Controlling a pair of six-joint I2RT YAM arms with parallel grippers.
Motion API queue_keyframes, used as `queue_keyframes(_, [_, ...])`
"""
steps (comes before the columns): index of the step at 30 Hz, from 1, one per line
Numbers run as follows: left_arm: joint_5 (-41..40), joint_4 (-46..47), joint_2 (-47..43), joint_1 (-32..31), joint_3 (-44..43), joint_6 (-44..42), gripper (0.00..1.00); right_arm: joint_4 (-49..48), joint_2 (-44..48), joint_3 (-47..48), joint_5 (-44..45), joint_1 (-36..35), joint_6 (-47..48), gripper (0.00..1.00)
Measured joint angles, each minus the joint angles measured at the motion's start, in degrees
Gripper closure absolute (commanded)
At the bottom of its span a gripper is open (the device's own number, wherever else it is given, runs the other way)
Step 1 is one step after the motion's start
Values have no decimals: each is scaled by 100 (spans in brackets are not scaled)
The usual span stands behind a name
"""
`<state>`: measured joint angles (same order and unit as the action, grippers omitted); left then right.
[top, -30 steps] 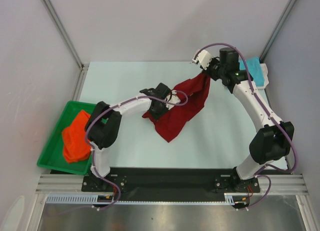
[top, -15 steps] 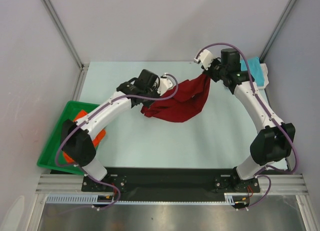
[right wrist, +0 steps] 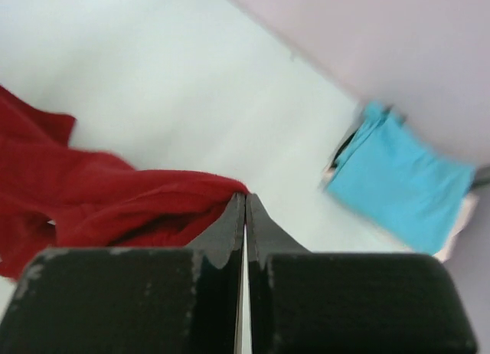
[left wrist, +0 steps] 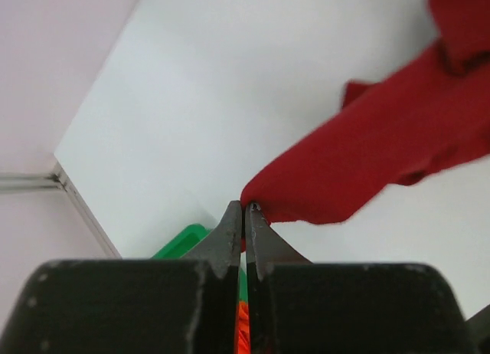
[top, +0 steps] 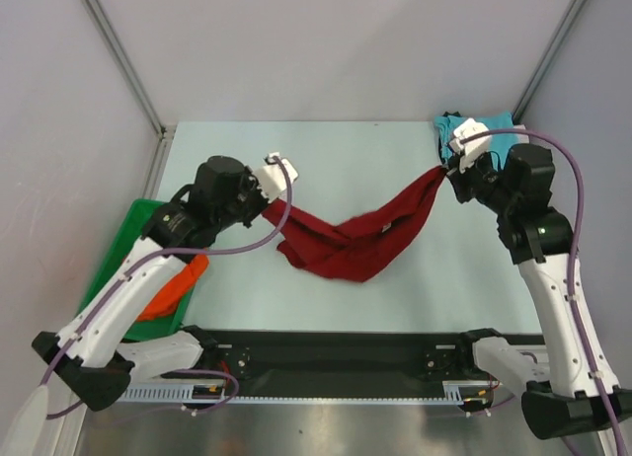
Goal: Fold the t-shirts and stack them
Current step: Flatten the tshirt out
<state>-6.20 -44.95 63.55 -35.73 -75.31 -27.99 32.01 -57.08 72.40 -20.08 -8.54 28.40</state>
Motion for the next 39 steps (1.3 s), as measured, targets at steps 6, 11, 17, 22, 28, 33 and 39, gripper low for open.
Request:
queue_keyframes(6, [131,127,1825,625,-31,120,94,-208,-1445,-326,-339,1010,-850,100])
queue_keyframes(11, [236,103,4107,1086,-1152,354,71,-83,-2881,-302,-529,1659,-1213,100])
queue_keyframes(17, [247,216,4894,1147,-1891,555,52,-155,-2909,-260,-693,1641,-1390,100])
queue_keyframes(22, [496,448,4511,1150,-1329,542,54,-319,-2892,-275,-809,1563,-1491,100])
queue_keyframes(28, [566,435,4544,1180,-1003,448,52,-448,-2761,-516,-892,1561,-1589,100])
queue_keyframes(33, [710,352,5412,1342,-2009,459,51,-442,-2761,-535,-935,1515,-1591,100])
queue_keyframes(39, [859,229,6087,1554,-2951,459,52,-439,-2763,-535,-935,1475,-1576,100])
